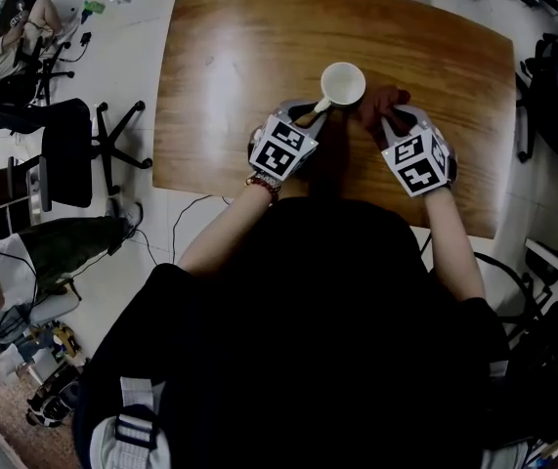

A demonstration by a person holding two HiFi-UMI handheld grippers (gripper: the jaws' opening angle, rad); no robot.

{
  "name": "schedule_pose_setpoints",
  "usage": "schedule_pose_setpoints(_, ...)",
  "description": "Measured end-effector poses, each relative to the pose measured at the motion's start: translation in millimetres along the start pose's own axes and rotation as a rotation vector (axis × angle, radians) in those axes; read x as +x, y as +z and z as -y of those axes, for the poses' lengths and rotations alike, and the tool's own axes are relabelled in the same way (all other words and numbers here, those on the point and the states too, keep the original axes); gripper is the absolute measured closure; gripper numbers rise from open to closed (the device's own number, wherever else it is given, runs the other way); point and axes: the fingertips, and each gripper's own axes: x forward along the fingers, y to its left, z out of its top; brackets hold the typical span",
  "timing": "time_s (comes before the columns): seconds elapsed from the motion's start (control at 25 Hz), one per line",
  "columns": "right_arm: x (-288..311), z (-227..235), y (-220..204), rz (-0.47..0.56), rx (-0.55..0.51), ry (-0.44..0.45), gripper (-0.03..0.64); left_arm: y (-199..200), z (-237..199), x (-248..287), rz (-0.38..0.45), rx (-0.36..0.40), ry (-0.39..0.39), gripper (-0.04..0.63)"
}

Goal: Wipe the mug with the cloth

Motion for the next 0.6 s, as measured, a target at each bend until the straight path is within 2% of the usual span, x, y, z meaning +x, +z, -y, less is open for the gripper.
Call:
schedule_pose_setpoints(0.36, 14, 23, 25, -0.006, -0.136, -0.022, 0.552, 0, -18, -1, -0.008, -0.003, 0.010, 0.518)
schedule_pose_setpoints(0.6, 33, 16, 36, -0.028, -0.273, 0.039, 0.552, 0, -35, -2, -0.016, 0.009, 0.004, 0.515)
